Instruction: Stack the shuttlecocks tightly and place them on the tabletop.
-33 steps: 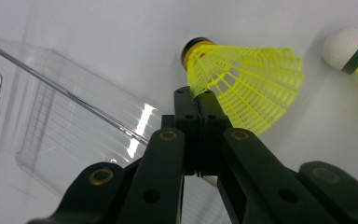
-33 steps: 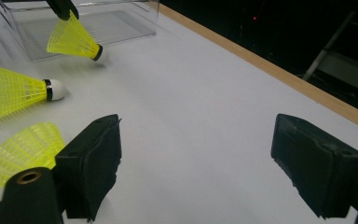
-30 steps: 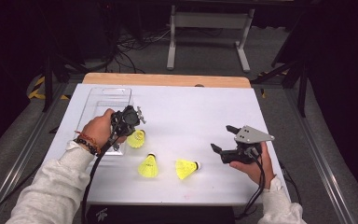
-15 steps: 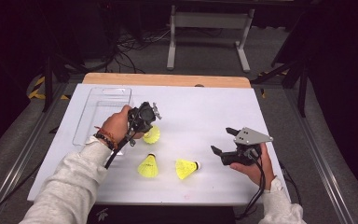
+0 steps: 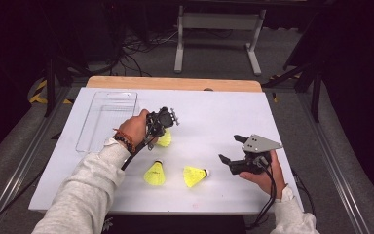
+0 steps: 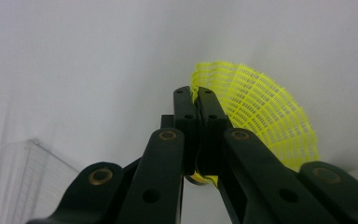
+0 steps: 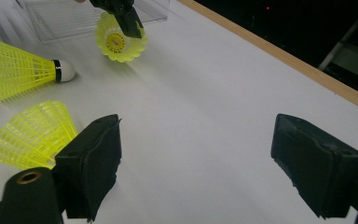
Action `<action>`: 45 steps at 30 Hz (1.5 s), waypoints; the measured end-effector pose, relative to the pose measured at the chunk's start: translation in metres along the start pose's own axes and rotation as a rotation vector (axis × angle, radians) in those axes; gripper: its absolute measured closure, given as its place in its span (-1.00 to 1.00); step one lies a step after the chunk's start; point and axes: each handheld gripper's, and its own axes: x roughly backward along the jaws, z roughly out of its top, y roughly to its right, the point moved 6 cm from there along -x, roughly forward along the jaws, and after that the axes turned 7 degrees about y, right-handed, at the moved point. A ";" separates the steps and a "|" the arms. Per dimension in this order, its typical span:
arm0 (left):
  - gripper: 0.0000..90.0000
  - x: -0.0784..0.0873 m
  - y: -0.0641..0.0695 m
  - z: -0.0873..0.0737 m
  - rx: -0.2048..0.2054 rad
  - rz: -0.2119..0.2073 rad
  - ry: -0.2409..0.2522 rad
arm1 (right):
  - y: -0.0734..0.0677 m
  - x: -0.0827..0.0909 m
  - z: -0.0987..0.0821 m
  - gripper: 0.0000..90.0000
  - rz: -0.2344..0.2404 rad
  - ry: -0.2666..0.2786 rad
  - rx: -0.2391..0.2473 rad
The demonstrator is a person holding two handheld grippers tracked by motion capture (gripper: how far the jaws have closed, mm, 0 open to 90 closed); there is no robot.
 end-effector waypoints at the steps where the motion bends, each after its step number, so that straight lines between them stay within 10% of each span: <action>1: 0.98 0.000 0.001 -0.001 -0.012 -0.004 0.003 | 0.000 0.000 0.000 -0.62 0.001 0.000 0.000; 13: 0.97 0.011 0.000 -0.035 -0.009 -0.015 -0.029 | -0.004 -0.004 0.000 -0.62 0.007 -0.012 0.009; 45: 0.43 0.010 0.004 -0.020 0.033 -0.010 0.118 | -0.005 -0.006 -0.003 -0.64 0.012 -0.032 0.020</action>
